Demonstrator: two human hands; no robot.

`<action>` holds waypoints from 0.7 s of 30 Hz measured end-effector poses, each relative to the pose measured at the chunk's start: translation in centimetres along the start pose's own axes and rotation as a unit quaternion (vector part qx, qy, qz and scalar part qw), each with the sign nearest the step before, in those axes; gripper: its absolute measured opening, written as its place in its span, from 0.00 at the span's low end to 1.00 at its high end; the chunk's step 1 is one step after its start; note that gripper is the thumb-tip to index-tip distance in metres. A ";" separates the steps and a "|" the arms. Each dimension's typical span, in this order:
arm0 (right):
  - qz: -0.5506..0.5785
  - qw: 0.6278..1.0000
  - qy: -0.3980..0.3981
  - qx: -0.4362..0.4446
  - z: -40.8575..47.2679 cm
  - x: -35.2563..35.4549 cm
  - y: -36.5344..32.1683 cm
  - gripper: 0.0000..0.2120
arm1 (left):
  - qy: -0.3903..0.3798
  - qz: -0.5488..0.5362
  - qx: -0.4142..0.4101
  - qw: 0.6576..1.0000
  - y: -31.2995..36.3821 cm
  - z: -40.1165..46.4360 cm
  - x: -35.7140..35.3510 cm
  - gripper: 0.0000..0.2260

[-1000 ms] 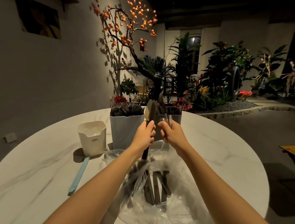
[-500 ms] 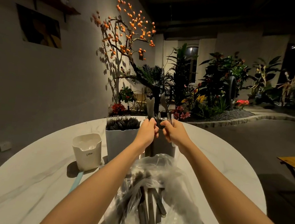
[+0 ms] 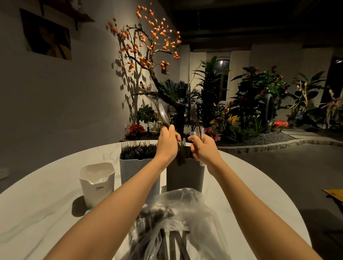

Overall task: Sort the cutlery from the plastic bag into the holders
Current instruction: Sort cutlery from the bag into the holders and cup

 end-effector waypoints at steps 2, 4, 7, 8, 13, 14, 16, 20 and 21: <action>0.000 1.000 0.003 0.006 0.3 0.2 -0.2 0.12 | 0.009 -0.029 -0.002 1.000 0.0 0.6 0.0 0.14; 0.003 1.000 0.008 0.011 0.6 0.3 -0.4 0.11 | 0.018 -0.046 -0.002 0.999 -0.2 1.1 0.0 0.13; 0.001 1.000 0.011 0.008 1.0 0.3 -0.3 0.10 | 0.027 -0.056 -0.007 0.998 -0.3 1.5 -0.2 0.13; 0.000 1.000 0.011 0.007 1.1 0.3 -0.2 0.10 | 0.031 -0.056 -0.009 0.998 -0.3 1.6 -0.3 0.13; 0.017 1.000 0.009 0.010 1.7 0.2 0.2 0.10 | 0.045 -0.060 -0.003 0.997 -0.8 1.8 -0.9 0.15; 0.016 1.000 0.010 0.011 1.8 0.2 0.3 0.10 | 0.044 -0.052 -0.005 0.998 -0.9 1.8 -1.0 0.15; 0.009 1.000 0.010 0.014 1.9 0.2 0.7 0.12 | 0.037 -0.034 -0.008 0.999 -1.2 1.5 -1.2 0.15; -0.005 1.000 0.013 0.014 2.3 0.2 1.4 0.13 | -0.018 0.026 0.000 0.999 -1.9 1.2 -2.2 0.12; -0.007 1.000 0.013 0.013 2.3 0.2 1.5 0.13 | -0.026 0.056 0.002 0.998 -2.1 1.1 -2.3 0.12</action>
Point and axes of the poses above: each hand's wrist, its own z-axis towards the middle knuckle, its own x-axis out of the back of the hand, y = z × x, the point moved 6 cm from there along z, towards the middle knuckle, and after that the axes turned 4 degrees about -x, right-handed, at the moved point
